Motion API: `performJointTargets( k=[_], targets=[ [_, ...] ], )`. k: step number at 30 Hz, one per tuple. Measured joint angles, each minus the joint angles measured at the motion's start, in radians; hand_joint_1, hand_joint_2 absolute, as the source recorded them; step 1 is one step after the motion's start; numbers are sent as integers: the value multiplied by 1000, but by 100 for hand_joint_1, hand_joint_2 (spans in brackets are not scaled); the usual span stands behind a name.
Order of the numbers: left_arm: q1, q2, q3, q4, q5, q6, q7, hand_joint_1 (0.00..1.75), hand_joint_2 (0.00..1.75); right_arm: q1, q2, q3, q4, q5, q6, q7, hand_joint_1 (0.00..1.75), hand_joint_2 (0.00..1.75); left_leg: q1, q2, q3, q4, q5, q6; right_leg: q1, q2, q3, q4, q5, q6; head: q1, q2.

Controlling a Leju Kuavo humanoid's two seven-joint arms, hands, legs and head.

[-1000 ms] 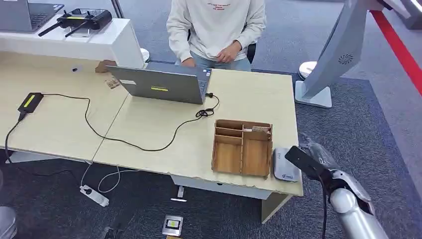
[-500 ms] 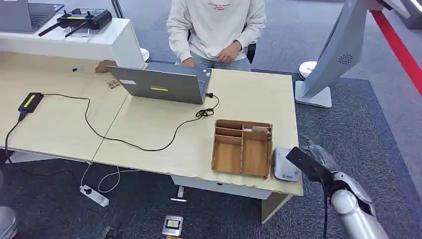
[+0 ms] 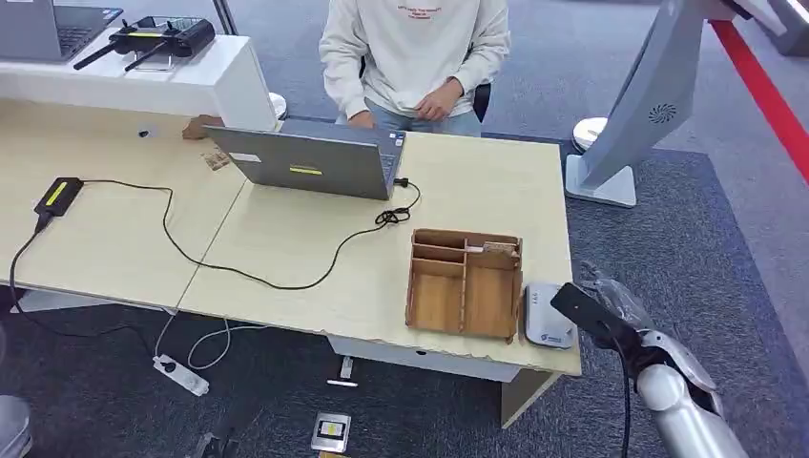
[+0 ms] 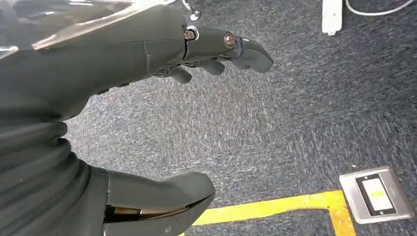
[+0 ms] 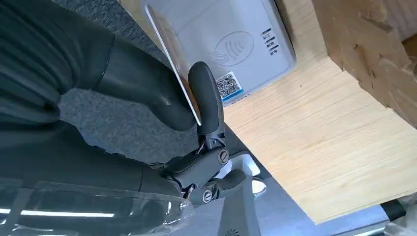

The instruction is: Pass the card to the sensor for recognition and then transmit it.

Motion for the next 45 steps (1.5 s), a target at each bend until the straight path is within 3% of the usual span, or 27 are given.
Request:
performJointTargets(
  k=[13,20,29,36,45],
  targets=[
    [9,0,10,-8,0,3,5,0,175,-3,-1,-11,0,1,-16,-10,175,175,0,0,0,0,0,0,0,0,0,0,0,0,0,0],
    [13,-2,17,-8,-5,16,-39,0,175,-41,-2,-65,-41,-50,-55,-27,175,175,0,0,0,0,0,0,0,0,0,0,0,0,0,0],
    [-20,-3,15,9,-42,-23,-67,0,175,-128,-40,-139,-193,-24,43,1,175,175,0,0,0,1,0,0,0,0,0,0,0,0,0,0],
    [-64,-6,11,37,-73,-57,-68,0,175,-254,-48,-132,-182,79,111,-78,175,175,0,0,-1,0,0,0,0,0,0,0,1,0,0,0],
    [-95,-16,11,64,-82,-81,-69,0,175,-464,3,-61,28,152,90,-171,175,175,0,-1,-1,1,1,0,0,0,0,0,1,0,0,0]
  ],
)
